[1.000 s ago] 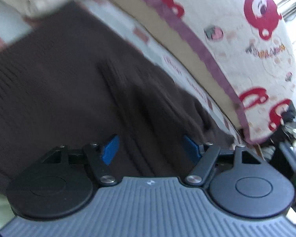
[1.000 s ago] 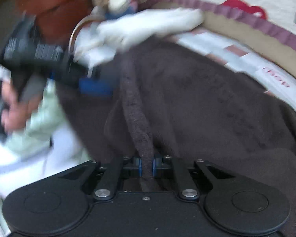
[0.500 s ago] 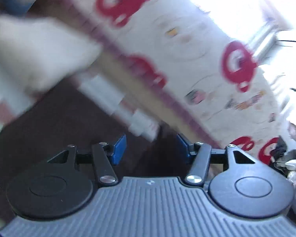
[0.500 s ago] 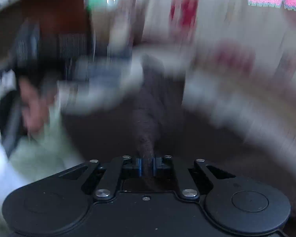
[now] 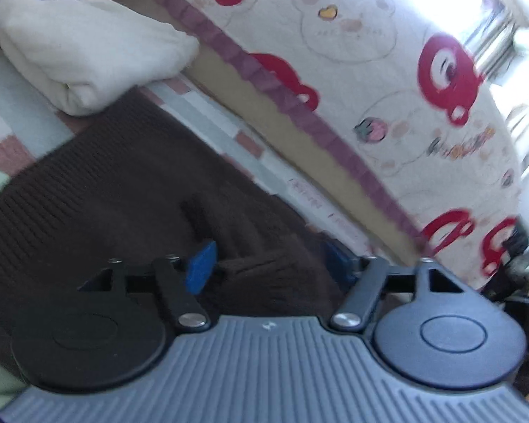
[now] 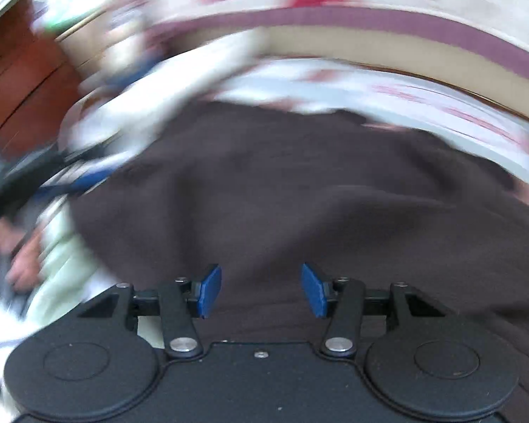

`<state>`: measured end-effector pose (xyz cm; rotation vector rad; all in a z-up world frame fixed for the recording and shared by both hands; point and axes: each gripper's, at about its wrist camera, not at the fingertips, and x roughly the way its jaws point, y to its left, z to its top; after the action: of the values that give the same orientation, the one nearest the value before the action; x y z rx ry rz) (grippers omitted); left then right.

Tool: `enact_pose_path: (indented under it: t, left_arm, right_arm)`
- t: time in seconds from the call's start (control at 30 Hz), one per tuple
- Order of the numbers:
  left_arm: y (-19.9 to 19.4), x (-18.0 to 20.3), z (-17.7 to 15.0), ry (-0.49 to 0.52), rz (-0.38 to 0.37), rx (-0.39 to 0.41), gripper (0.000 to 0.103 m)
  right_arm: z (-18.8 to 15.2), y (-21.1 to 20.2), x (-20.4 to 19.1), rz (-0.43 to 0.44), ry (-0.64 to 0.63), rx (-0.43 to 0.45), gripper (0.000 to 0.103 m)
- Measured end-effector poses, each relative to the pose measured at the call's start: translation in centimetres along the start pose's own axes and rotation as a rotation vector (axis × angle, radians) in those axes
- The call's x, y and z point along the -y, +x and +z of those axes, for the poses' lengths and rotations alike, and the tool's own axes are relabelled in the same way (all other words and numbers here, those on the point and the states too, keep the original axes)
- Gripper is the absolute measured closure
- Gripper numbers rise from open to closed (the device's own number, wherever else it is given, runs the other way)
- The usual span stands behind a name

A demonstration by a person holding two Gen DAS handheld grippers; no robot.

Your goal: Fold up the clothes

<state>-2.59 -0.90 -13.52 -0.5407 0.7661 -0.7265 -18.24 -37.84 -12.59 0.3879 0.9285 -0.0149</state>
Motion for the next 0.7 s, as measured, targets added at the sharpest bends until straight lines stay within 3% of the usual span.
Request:
enact_pose_path:
  t: [0.1, 0.27, 0.47, 0.63, 0.7]
  left_arm:
    - [-0.1, 0.5, 0.1, 0.004, -0.041, 0.014, 0.025]
    - [0.3, 1.9, 0.3, 0.1, -0.023, -0.013, 0.023]
    - [0.2, 1.3, 0.5, 0.05, -0.032, -0.02, 0.02]
    - [-1.2, 0.6, 2.3, -0.006, -0.048, 0.027, 0.018]
    - [-1.1, 0.8, 2.7, 0.003, -0.04, 0.003, 0.016]
  right_arm:
    - [0.4, -0.8, 4.4, -0.13, 0.179, 0.006, 0.046]
    - [0.6, -3.1, 8.5, -0.313, 0.245, 0.07, 0.044]
    - [0.6, -3.5, 14.1, -0.384, 0.389, 0.099, 0.043]
    - [1.9, 0.6, 13.5, -0.541, 0.123, -0.094, 0.043]
    - [2.3, 0.3, 14.6, -0.488, 0.19, -0.06, 0.042]
